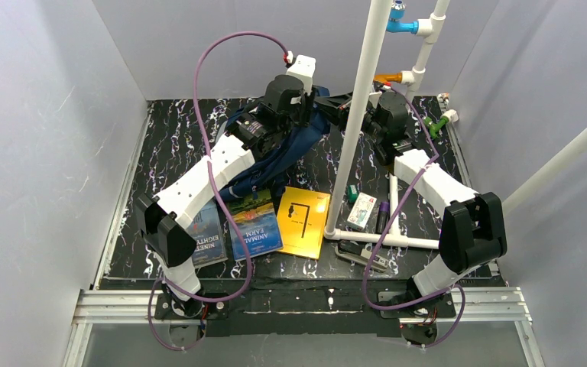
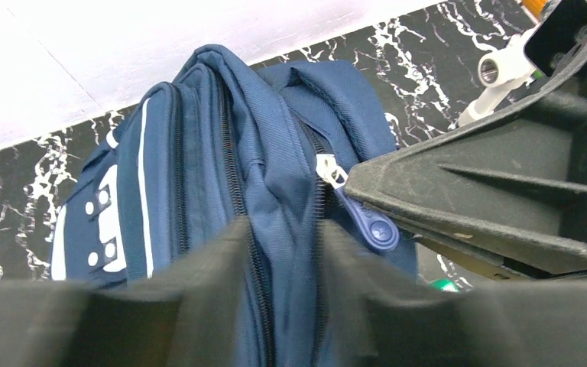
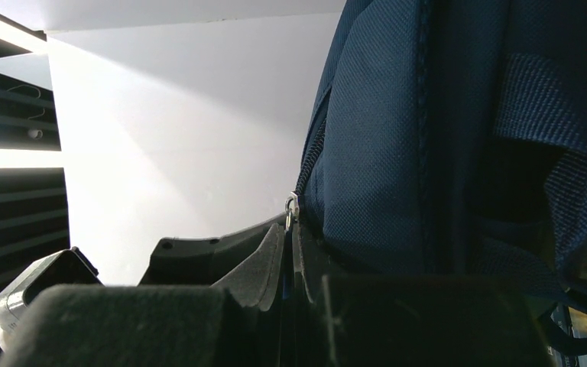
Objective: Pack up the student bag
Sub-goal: Unzip the student bag at the center of the board.
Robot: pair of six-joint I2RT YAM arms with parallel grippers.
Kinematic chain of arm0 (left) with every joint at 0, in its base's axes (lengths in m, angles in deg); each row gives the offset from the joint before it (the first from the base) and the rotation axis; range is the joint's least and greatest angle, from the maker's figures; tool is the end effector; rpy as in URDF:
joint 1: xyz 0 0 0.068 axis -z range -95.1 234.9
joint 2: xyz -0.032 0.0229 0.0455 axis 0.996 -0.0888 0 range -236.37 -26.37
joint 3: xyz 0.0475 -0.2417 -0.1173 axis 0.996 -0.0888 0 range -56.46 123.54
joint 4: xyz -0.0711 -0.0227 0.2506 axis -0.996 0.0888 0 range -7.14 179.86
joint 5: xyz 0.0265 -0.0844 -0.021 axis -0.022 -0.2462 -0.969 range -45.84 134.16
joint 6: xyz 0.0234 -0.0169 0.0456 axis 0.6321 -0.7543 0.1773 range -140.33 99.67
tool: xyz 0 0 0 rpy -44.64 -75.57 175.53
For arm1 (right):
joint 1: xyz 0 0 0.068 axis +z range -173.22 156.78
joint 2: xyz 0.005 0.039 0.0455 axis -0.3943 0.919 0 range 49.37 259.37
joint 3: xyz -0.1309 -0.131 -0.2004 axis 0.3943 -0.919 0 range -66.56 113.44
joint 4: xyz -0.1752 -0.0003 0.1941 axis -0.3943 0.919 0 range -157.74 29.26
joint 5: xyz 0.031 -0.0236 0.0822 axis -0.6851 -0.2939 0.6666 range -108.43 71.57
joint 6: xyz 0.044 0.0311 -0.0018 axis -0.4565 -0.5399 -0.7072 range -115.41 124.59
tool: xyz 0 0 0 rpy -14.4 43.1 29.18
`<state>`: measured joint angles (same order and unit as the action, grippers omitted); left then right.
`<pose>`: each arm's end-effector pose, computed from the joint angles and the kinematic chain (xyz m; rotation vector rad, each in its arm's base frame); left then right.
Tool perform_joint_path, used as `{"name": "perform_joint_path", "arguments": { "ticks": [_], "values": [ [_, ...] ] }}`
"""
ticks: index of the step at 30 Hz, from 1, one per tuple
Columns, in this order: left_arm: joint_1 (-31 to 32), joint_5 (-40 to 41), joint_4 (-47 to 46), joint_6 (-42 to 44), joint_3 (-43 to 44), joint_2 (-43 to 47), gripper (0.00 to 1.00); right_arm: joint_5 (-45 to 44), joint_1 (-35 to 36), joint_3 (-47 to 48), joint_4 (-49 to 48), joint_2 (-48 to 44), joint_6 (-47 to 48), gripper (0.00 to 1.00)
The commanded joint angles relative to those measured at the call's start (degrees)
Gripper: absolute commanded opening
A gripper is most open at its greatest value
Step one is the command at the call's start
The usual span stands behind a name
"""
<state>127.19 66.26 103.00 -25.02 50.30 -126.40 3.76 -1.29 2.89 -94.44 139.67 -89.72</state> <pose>0.3096 -0.2634 0.4370 0.3124 1.7663 -0.2405 0.3458 0.1537 0.3574 0.7336 1.6532 1.8454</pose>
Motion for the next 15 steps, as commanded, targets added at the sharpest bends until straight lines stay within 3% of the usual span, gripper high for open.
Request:
{"name": "perform_joint_path", "arguments": {
  "ticks": [1, 2, 3, 6, 15],
  "values": [
    [-0.12, 3.84, 1.6, 1.44, -0.49, -0.94, 0.24, -0.43, 0.5, 5.09, -8.11, -4.43, -1.3, 0.01],
    [-0.1, 4.23, 1.98, 2.1, -0.41, -1.12, 0.04, -0.62, 0.48, 5.35, -7.73, -4.39, -1.3, 0.01],
    [-0.1, 4.3, 2.08, 2.84, -0.82, -0.9, 0.0, -0.78, 0.48, 5.75, -7.4, -4.24, -1.25, 0.01],
    [-0.11, 1.82, -0.63, 6.98, -5.69, 2.07, 0.0, -1.0, 0.48, 6.97, -6.9, -3.05, -2.53, 0.01],
    [-0.13, -13.52, -17.56, 22.43, -35.37, 23.35, 0.0, -3.25, -0.66, 11.29, -1.9, -0.26, -4.26, 0.01]
  ]
}}
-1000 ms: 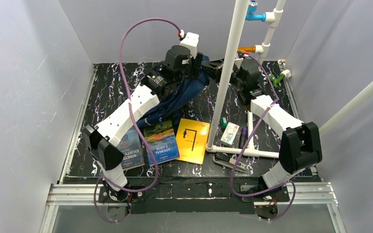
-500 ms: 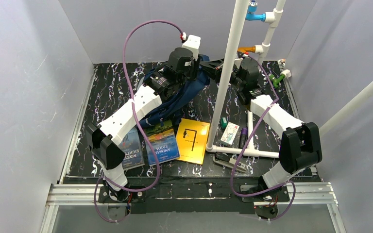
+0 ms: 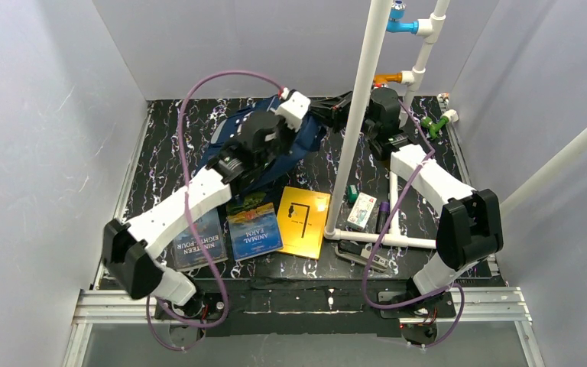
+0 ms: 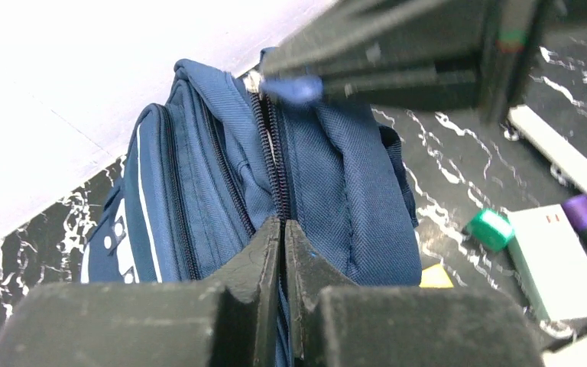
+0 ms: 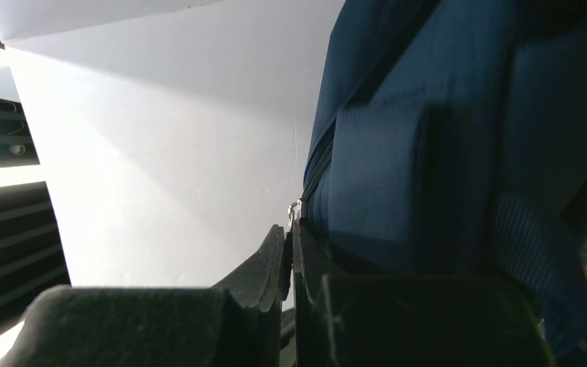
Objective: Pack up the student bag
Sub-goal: Unzip the student bag at the center of the board.
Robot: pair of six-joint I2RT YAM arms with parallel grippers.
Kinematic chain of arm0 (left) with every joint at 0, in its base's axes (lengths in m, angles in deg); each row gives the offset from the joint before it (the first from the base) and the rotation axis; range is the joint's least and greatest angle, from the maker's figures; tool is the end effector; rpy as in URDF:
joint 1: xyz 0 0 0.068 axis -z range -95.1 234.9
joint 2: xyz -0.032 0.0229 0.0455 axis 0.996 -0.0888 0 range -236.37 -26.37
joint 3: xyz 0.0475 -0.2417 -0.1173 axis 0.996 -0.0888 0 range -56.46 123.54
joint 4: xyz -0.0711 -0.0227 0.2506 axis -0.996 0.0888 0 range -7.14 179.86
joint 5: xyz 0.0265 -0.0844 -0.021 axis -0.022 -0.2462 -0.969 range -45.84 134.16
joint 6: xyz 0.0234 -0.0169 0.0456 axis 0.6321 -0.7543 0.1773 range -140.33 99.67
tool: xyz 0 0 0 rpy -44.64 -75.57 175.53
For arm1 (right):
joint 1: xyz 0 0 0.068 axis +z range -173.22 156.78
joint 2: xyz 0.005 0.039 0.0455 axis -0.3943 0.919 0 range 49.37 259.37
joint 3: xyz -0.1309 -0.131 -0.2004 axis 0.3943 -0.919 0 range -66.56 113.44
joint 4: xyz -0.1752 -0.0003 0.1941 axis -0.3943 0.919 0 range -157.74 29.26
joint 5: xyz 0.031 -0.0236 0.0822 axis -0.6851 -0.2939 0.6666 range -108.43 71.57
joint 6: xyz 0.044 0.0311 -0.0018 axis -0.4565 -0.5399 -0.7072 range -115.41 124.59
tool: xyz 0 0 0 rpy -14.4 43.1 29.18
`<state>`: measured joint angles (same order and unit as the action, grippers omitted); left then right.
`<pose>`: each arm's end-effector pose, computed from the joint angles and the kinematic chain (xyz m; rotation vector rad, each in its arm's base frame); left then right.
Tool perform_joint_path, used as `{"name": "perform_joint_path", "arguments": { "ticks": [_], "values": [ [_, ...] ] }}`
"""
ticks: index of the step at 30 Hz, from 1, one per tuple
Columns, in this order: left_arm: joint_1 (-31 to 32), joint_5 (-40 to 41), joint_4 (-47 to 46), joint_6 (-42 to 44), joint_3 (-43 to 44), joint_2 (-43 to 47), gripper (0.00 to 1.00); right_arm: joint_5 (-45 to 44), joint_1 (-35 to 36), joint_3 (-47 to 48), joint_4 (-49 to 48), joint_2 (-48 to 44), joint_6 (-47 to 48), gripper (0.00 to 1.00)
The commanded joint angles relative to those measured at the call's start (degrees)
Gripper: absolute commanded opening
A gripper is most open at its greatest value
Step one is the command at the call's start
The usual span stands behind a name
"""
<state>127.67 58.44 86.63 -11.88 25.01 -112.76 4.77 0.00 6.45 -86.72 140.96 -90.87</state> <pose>0.2702 -0.2378 0.3993 0.5743 1.6246 -0.2291 0.3487 0.1648 0.3571 0.8010 1.7631 1.8412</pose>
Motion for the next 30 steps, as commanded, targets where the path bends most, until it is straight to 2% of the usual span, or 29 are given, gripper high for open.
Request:
{"name": "perform_joint_path", "arguments": {
  "ticks": [1, 6, 11, 14, 16, 18, 20, 23, 24, 27, 30],
  "values": [
    [-0.65, -6.49, -1.51, 10.71, -12.2, 11.96, 0.0, -4.22, -2.15, 7.91, -9.01, -1.44, -2.96, 0.01],
    [-0.66, -11.44, 0.72, 16.76, -17.57, 19.07, 0.0, -4.24, -2.67, 7.47, -7.33, -1.09, -2.45, 0.01],
    [-0.8, -19.54, -1.29, 21.05, -22.94, 27.28, 0.0, -2.05, -4.77, 6.97, -7.89, 1.94, -2.62, 0.01],
    [-0.83, -19.09, -1.28, 21.28, -23.15, 29.01, 0.0, 1.02, -5.29, 6.73, -10.64, 4.47, -3.91, 0.01],
    [-0.83, -17.68, 0.3, 20.92, -22.44, 28.43, 0.0, 5.27, -5.29, 10.24, -4.8, 6.59, 3.59, 0.01],
    [-0.83, -15.42, -0.81, 19.15, -22.56, 27.64, 0.0, 8.94, -4.82, 15.86, 7.88, 8.36, 18.16, 0.01],
    [-0.79, -9.14, -3.24, 16.48, -23.07, 26.93, 0.0, 12.32, -4.43, 12.71, 10.73, 7.91, 28.78, 0.01],
    [-1.06, -5.31, -7.66, 14.32, -23.91, 25.54, 0.0, 16.57, -4.41, 7.3, 14.58, 6.72, 44.68, 0.02],
    [-1.43, -4.82, -7.76, 13.87, -22.93, 24.01, 0.0, 16.67, -4.35, 6.54, 16.85, 6.53, 50.31, 0.07],
    [-2.21, -5.83, -6.76, 11.96, -18.48, 18.47, 0.0, 21.1, -4.21, 6.33, 16.15, 7.64, 58.05, 0.17],
    [-2.72, -8.0, -6.38, 10.77, -14.82, 14.47, 0.0, 20.02, -3.69, 9.65, 22.99, 8.24, 66.66, 0.31]
  ]
}}
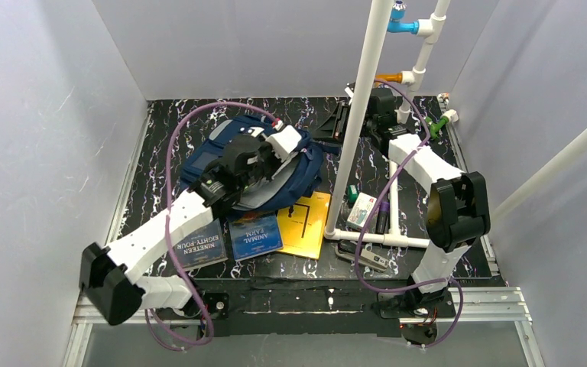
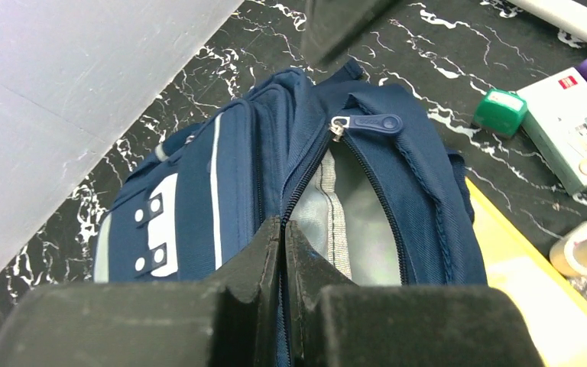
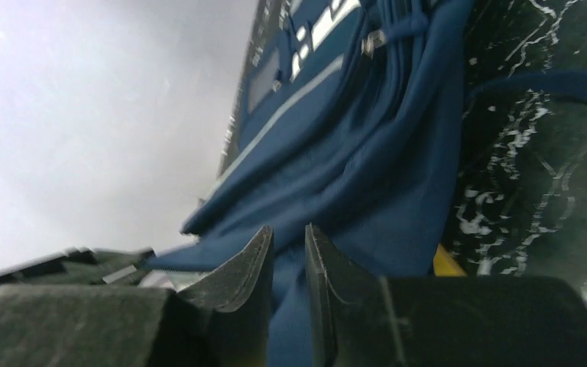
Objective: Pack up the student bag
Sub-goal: Unzip the student bag at the center of the board.
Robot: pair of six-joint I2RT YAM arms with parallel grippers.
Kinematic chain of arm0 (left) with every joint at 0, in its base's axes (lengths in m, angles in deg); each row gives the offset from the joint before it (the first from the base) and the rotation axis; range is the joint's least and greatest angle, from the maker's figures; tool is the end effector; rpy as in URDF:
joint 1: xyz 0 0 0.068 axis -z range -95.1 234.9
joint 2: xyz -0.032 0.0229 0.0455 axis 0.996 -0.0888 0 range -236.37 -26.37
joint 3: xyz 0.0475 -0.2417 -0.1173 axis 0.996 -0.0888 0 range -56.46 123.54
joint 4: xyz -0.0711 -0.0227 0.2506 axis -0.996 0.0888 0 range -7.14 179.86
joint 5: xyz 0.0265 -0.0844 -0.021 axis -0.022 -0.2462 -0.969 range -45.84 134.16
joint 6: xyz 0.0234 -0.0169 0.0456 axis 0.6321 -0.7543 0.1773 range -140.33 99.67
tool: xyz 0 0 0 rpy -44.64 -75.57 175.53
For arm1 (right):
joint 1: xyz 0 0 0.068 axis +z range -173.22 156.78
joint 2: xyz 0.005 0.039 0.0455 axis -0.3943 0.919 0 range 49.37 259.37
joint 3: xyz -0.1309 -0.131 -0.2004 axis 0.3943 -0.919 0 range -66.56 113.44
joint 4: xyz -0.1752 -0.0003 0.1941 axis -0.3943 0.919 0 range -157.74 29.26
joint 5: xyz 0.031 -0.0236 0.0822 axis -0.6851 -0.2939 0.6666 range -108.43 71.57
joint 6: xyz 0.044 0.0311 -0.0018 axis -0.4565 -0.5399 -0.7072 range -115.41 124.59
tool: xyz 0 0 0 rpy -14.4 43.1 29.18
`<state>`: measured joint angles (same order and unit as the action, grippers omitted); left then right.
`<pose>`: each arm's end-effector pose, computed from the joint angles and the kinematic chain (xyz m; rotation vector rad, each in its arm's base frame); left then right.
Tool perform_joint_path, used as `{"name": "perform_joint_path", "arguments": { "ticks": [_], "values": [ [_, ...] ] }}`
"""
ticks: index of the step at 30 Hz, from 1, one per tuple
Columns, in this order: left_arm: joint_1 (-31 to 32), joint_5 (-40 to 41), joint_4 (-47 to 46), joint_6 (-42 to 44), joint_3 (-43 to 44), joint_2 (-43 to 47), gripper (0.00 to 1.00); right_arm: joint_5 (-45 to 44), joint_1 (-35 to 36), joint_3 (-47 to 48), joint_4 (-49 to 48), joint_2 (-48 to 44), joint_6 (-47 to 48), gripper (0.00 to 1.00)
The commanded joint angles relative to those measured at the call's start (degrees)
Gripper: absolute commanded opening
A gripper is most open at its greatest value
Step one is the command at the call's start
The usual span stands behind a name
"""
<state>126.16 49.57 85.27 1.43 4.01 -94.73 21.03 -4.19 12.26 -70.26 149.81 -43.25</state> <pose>0.2137 -0.1829 0.3651 0.8564 1.5293 -0.1660 0.3837 0.1563 0.3055 0.0028 2.0965 1.4047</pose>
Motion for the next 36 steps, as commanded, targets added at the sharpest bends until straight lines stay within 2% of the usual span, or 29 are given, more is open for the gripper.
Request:
{"name": "perform_joint_path", "arguments": {
  "ticks": [1, 3, 7, 11, 18, 20, 23, 31, 33, 36],
  "values": [
    [-1.3, 1.28, -4.6, -2.79, 6.98, -4.58, 0.0, 3.84, 0.76, 4.21, 7.32, -0.83, 20.53, 0.33],
    [-1.64, 1.61, -3.52, -2.85, 8.42, -6.15, 0.0, 3.51, 1.43, 3.31, 5.84, -1.9, 21.14, 0.41],
    [-2.42, 0.81, -2.78, -3.38, 9.42, -6.7, 0.0, -0.95, 3.41, 3.26, 11.23, -3.74, 28.47, 0.54],
    [-3.0, -0.56, -2.77, -4.33, 10.34, -6.86, 0.0, -1.29, 5.41, 3.0, 11.29, -3.46, 33.24, 0.58],
    [-3.03, -1.66, 0.02, -5.59, 11.5, -6.73, 0.0, -6.4, 9.84, 0.77, 10.03, -4.41, 46.13, 0.55],
    [-3.08, -1.8, 0.27, -5.73, 11.52, -6.39, 0.0, -8.26, 10.56, -2.25, 5.1, -6.21, 49.42, 0.51],
    [-3.03, -2.4, 0.56, -5.81, 11.42, -6.11, 0.0, -8.69, 10.83, -6.84, -4.65, -8.04, 48.57, 0.49],
    [-3.07, -3.12, 1.72, -6.81, 12.15, -5.86, 0.0, -12.25, 14.03, -6.01, -3.52, -6.63, 53.65, 0.52],
    [-3.03, -3.46, 2.24, -7.14, 12.65, -5.99, 0.0, -12.03, 14.11, -7.34, -5.13, -6.39, 53.91, 0.48],
    [-3.07, -3.47, 3.79, -7.33, 13.74, -6.48, 0.0, -11.73, 14.11, -7.74, -4.95, -5.79, 54.35, 0.32]
  ]
}}
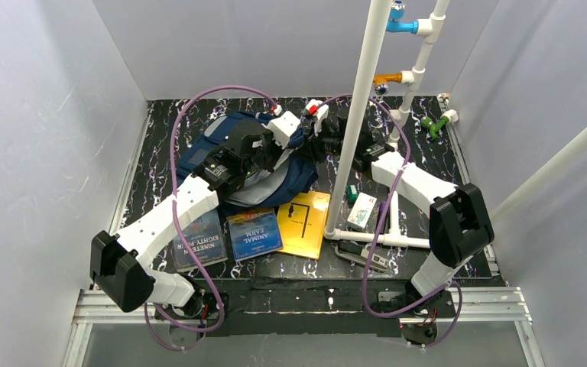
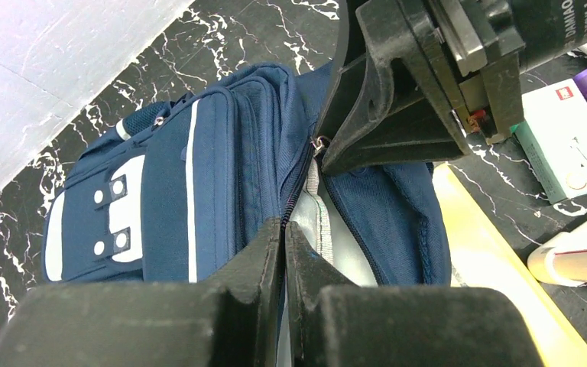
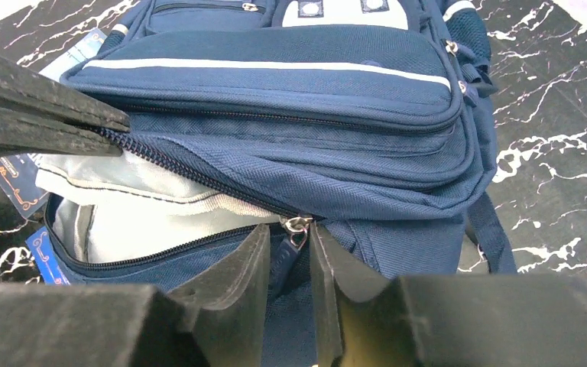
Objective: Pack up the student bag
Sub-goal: Unzip the student bag at the center of the board.
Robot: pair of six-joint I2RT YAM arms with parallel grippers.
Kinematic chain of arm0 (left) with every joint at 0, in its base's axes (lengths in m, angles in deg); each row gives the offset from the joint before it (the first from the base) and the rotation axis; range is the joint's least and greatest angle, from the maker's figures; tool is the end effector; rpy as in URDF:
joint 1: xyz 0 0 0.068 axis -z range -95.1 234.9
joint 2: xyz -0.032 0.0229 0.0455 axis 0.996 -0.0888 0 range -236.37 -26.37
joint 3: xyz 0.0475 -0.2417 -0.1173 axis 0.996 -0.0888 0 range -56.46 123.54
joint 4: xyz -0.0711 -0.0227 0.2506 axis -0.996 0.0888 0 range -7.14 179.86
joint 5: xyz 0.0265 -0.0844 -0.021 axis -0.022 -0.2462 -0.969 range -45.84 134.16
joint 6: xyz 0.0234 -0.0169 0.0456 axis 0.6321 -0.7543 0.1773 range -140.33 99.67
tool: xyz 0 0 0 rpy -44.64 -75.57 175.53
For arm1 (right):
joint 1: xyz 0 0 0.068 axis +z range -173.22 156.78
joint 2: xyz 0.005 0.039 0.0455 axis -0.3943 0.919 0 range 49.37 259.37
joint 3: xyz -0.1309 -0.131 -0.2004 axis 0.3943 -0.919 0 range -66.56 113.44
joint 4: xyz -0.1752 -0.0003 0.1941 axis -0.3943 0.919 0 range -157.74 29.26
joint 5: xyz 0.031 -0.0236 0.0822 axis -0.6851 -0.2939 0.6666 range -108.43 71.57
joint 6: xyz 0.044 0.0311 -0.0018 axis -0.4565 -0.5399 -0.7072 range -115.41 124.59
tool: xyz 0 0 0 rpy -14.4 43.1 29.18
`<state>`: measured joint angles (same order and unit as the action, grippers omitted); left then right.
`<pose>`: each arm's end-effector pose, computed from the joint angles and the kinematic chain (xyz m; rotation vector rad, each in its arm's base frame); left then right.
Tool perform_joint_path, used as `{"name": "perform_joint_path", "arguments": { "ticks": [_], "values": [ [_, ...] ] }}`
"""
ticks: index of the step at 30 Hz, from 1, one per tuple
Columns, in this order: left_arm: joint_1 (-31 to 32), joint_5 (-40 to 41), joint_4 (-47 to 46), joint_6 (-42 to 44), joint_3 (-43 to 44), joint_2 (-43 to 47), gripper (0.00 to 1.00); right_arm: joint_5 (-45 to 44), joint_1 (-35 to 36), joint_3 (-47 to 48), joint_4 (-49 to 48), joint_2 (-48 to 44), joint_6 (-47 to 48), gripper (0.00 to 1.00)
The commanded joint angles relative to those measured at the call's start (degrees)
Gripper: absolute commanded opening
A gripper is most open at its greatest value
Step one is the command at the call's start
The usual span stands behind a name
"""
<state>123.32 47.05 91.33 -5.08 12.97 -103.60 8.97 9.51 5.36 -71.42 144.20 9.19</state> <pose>0.2500 -0.1959 0.3665 0.8084 1.6762 -0.2343 0.3201 0.2252 0.3017 -0.9278 1.7094 0.7839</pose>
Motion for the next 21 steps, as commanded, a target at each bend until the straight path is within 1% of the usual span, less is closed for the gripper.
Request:
{"name": "perform_joint_path", "arguments": {
  "ticks": [1, 2, 4, 5, 7, 8, 9, 10, 11, 12, 14, 15, 19, 21],
  "values": [
    [-0.18, -1.01, -1.63, -0.8, 5.35, 2.21, 0.0, 0.33, 0.4, -1.15, -3.91, -0.36, 1.75, 0.29],
    [-0.24, -1.07, -1.16, -0.75, 5.55, 2.23, 0.0, 0.59, 0.4, -1.8, -4.47, -0.67, 1.19, 0.31],
    [-0.29, -0.15, -1.39, -0.44, 4.84, 2.88, 0.0, 0.5, 0.27, -3.45, -4.66, -2.27, 0.58, 0.4],
    [-0.45, 0.1, -0.91, -0.29, 4.74, 3.12, 0.0, 1.45, 0.06, -4.58, -4.97, -3.0, 0.68, 0.42],
    [-1.01, -0.34, 0.02, -0.32, 5.11, 3.28, 0.0, 3.23, 0.03, -5.39, -4.11, -2.6, 2.21, 0.42],
    [-1.02, -0.71, 0.18, -0.53, 5.14, 3.53, 0.0, 2.64, 0.05, -5.41, -3.91, -2.42, 2.86, 0.37],
    [-1.06, -0.91, 0.23, -0.78, 4.91, 3.89, 0.0, 2.58, 0.04, -5.33, -4.11, -2.25, 2.91, 0.29],
    [-1.36, -1.21, 0.49, -0.77, 4.5, 4.53, 0.0, 2.83, 0.05, -5.56, -5.69, -2.46, 2.04, 0.16],
    [-1.65, -1.05, 0.76, -0.83, 3.8, 4.98, 0.0, 3.6, 0.05, -5.29, -6.94, -2.67, -0.24, 0.06],
    [-1.7, -1.16, 1.04, -0.97, 3.03, 5.22, 0.0, 3.76, 0.05, -4.48, -7.7, -2.68, -3.09, 0.01],
    [-1.68, -1.64, 2.51, -2.86, 1.73, 4.77, 0.0, 1.7, 0.05, -0.68, -7.81, -1.63, -13.29, 0.01],
    [-1.68, -0.28, 2.55, -4.05, 0.6, 4.81, 0.01, 1.75, 0.05, 0.47, -7.54, -1.2, -17.84, 0.01],
    [-1.71, 2.51, 1.99, -5.52, -1.95, 5.54, 0.26, 2.42, 0.05, 1.72, -8.0, -1.59, -23.99, 0.01],
    [-1.69, 2.73, 1.64, -5.76, -2.84, 5.62, 0.33, 2.55, 0.05, 3.15, -6.87, -1.82, -25.32, 0.01]
  ]
}}
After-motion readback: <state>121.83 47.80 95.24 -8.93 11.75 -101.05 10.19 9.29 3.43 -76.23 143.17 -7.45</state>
